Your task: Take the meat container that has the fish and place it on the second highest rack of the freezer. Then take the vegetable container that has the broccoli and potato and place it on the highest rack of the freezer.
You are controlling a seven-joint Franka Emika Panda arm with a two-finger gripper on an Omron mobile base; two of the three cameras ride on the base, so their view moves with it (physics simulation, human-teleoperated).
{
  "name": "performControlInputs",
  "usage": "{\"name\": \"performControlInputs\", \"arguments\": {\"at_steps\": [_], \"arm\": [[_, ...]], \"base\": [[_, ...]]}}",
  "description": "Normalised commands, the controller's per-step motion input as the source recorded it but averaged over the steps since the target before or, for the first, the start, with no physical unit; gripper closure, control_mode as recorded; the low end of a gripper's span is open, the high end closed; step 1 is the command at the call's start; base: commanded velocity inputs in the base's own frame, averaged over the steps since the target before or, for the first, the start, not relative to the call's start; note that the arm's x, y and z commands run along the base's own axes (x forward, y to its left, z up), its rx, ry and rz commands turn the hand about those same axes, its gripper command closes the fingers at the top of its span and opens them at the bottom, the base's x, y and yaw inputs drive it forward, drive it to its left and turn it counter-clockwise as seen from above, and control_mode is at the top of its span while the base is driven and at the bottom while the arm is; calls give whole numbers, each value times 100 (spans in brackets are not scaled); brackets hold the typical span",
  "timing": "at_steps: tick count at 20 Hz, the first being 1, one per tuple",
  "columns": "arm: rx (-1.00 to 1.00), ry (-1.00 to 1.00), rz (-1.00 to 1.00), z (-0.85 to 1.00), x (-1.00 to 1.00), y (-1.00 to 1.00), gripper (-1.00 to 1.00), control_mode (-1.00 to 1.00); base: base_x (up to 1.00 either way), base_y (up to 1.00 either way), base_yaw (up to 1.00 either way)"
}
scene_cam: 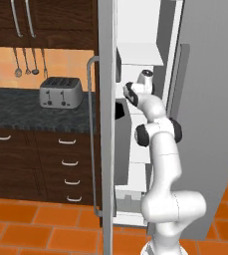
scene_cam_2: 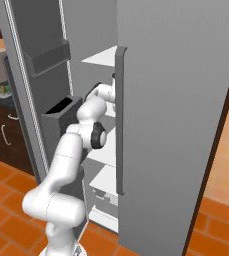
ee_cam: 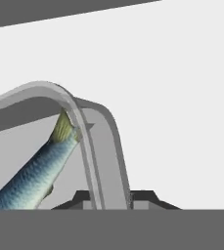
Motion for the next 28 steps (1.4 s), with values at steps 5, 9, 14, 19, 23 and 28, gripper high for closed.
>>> {"name": "performControlInputs", "arguments": {"at_steps": [5,9,14,19,23,28], "arm": [[-8,-19,0,-85,-100,9,-100,-100],[-14,-5,0,-100,-91,23,-100,-100],[-22,-6,0,-100,-49,33,-100,-100],[-6,-35,0,-61,-93,3,-100,-100],[-13,-51,1,-97,-76,18,-100,-100],[-13,-70,7,-48,-86,15,-100,-100]], "base": [[0,0,0],[0,0,0],[0,0,0],[0,0,0],[0,0,0],[0,0,0]]}}
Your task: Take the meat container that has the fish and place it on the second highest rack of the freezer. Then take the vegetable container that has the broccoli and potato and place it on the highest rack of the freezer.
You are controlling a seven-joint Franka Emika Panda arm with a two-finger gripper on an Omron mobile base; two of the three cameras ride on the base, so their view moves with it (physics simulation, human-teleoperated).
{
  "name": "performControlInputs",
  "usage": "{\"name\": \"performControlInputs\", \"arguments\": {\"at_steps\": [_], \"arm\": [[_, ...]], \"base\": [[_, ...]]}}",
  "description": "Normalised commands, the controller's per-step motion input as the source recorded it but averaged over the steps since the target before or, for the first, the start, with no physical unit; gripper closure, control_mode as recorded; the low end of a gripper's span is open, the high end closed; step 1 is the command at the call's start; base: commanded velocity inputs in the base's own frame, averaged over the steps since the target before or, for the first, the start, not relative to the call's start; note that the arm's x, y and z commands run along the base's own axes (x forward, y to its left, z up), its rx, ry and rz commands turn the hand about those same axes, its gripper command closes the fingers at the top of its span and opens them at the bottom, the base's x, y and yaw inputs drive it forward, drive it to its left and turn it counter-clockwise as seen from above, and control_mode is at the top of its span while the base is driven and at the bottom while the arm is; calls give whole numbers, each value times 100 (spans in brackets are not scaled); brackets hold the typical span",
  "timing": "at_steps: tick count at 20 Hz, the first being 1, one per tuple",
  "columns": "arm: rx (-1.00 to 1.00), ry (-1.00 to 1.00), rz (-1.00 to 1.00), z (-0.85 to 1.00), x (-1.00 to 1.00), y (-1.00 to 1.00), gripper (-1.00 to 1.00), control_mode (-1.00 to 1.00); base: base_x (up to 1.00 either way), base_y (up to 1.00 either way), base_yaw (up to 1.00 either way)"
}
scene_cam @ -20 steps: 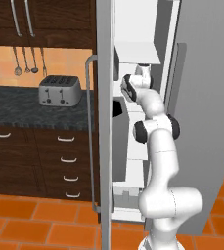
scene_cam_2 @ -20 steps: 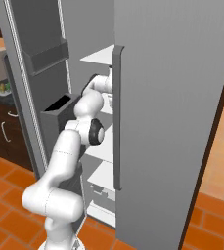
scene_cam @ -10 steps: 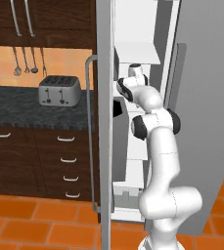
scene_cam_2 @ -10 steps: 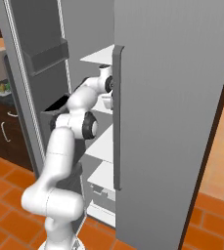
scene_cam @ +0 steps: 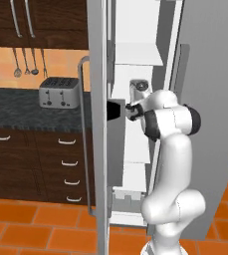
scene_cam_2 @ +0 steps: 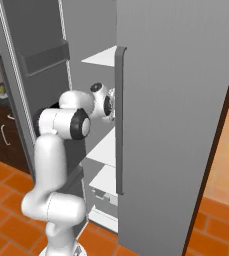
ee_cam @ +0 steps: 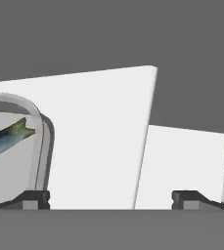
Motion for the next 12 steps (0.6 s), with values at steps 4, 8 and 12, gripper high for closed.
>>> {"name": "performControlInputs", "arguments": {"at_steps": [4,8,12], "arm": [[-2,-45,10,74,-100,0,-100,-100],[-5,-10,8,100,-94,2,-100,-100],[-10,0,12,75,-93,14,-100,-100]], "base": [[0,0,0],[0,0,0],[0,0,0]]}}
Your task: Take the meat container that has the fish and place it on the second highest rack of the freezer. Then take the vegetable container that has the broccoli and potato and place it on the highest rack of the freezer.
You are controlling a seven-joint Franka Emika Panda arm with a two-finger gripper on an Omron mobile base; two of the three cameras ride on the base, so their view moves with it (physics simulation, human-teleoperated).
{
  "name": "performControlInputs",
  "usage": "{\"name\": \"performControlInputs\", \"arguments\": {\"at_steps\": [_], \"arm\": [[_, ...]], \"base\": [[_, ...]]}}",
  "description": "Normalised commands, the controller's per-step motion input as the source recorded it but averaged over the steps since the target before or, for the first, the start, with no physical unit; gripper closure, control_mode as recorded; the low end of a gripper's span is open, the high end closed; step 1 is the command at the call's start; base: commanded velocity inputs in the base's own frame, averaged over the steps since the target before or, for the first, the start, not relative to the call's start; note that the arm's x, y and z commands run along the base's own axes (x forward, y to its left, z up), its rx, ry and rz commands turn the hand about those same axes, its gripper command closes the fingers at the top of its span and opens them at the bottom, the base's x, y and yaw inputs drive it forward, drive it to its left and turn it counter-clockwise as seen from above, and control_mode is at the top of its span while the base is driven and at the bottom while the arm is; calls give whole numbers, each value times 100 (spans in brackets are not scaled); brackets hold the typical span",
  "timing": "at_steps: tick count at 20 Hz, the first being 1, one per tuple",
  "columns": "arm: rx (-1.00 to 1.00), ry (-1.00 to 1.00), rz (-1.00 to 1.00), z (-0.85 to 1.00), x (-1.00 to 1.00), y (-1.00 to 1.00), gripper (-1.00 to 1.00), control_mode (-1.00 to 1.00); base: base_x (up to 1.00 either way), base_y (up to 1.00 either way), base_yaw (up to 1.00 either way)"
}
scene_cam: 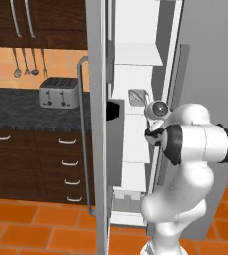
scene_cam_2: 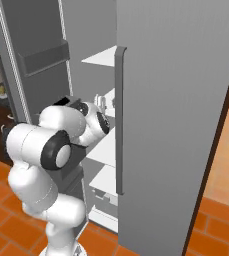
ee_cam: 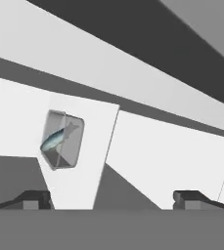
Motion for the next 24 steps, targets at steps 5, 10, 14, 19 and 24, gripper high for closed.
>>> {"name": "performControlInputs", "arguments": {"at_steps": [5,10,14,19,24], "arm": [[-7,0,19,59,-100,3,-100,-100],[3,-1,11,81,-94,-6,-100,-100],[21,2,3,100,-91,-43,-100,-100],[22,18,0,100,-52,-33,-100,-100],[9,38,2,61,-77,-16,-100,-100]], "base": [[0,0,0],[0,0,0],[0,0,0],[0,0,0],[0,0,0]]}}
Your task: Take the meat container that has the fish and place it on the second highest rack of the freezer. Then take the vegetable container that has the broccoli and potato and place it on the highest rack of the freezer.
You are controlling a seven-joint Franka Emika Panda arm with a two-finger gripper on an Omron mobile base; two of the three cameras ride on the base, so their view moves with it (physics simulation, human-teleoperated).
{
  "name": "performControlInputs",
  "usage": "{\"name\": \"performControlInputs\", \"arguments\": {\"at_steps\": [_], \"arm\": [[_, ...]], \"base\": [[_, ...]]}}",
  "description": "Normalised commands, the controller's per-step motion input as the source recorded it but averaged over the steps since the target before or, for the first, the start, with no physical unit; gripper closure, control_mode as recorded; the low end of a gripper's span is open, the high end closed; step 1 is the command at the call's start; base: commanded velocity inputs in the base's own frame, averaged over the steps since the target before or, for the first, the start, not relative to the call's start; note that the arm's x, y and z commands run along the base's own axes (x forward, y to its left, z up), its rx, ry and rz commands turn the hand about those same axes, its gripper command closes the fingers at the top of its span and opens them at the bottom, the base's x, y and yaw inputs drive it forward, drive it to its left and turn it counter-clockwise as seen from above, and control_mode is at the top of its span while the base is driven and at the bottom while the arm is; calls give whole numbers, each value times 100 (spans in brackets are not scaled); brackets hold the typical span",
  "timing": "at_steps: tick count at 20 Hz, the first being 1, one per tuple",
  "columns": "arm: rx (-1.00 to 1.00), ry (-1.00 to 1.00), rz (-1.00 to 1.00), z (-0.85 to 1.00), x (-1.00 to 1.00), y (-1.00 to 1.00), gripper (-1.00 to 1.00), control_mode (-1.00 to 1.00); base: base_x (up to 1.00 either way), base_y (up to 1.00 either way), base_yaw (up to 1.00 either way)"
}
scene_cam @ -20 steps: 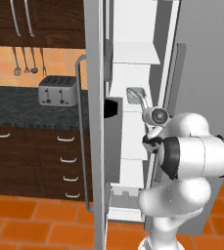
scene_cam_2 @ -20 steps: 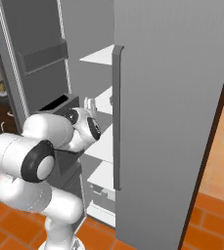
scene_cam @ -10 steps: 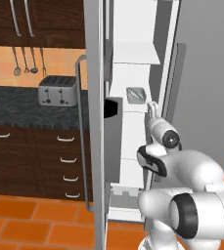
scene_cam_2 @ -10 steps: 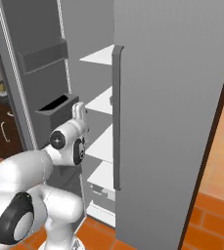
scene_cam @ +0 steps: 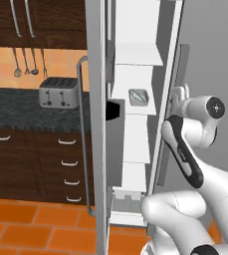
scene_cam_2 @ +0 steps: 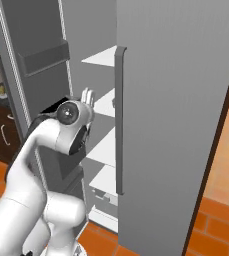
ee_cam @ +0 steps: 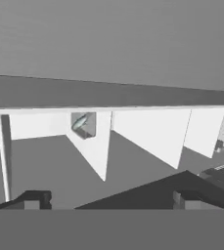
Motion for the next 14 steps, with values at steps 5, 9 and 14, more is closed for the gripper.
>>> {"name": "performControlInputs", "arguments": {"at_steps": [5,9,14], "arm": [[-3,30,15,-43,-51,32,-100,-100],[-5,4,13,-60,-13,54,-100,-100],[0,0,0,-4,4,5,-100,-100]], "base": [[0,0,0],[0,0,0],[0,0,0]]}}
